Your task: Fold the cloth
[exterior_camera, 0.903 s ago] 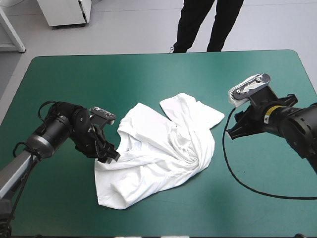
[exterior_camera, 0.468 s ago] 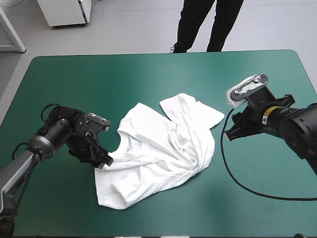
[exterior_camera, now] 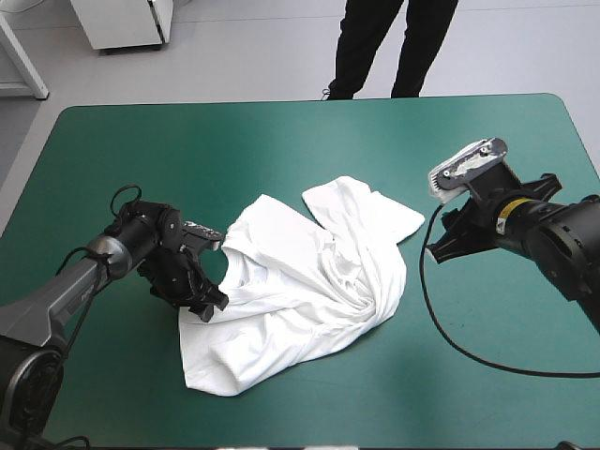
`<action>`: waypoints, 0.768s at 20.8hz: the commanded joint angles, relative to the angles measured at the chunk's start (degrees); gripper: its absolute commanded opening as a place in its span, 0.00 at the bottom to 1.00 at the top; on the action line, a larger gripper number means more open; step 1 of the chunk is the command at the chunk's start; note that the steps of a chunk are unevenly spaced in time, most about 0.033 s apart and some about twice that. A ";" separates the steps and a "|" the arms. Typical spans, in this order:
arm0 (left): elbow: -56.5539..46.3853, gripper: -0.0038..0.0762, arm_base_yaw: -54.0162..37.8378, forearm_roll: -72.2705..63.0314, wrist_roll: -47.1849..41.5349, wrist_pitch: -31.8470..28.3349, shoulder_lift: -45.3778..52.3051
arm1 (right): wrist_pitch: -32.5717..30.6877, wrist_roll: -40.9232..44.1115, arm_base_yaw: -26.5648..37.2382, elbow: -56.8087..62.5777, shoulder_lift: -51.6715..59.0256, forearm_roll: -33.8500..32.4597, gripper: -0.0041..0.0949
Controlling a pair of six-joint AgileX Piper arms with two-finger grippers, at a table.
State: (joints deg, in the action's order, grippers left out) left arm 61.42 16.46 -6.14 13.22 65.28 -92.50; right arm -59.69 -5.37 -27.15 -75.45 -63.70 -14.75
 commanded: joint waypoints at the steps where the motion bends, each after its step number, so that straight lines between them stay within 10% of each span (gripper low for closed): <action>1: 1.12 0.57 -0.07 -3.11 0.53 -0.90 0.85 | 4.31 1.91 0.05 -1.31 -0.92 -6.28 0.58; 7: 1.12 0.07 -0.07 -3.67 0.53 -2.42 -0.98 | 7.26 3.22 0.51 -1.31 -12.15 -8.53 0.58; 16: 1.12 0.04 -0.07 -6.77 4.12 0.06 -0.87 | 6.78 2.90 7.07 -12.89 -33.98 2.69 0.53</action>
State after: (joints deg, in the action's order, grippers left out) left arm 61.55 16.40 -9.19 16.13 63.47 -94.75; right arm -52.81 -1.44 -22.82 -82.40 -97.54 -14.85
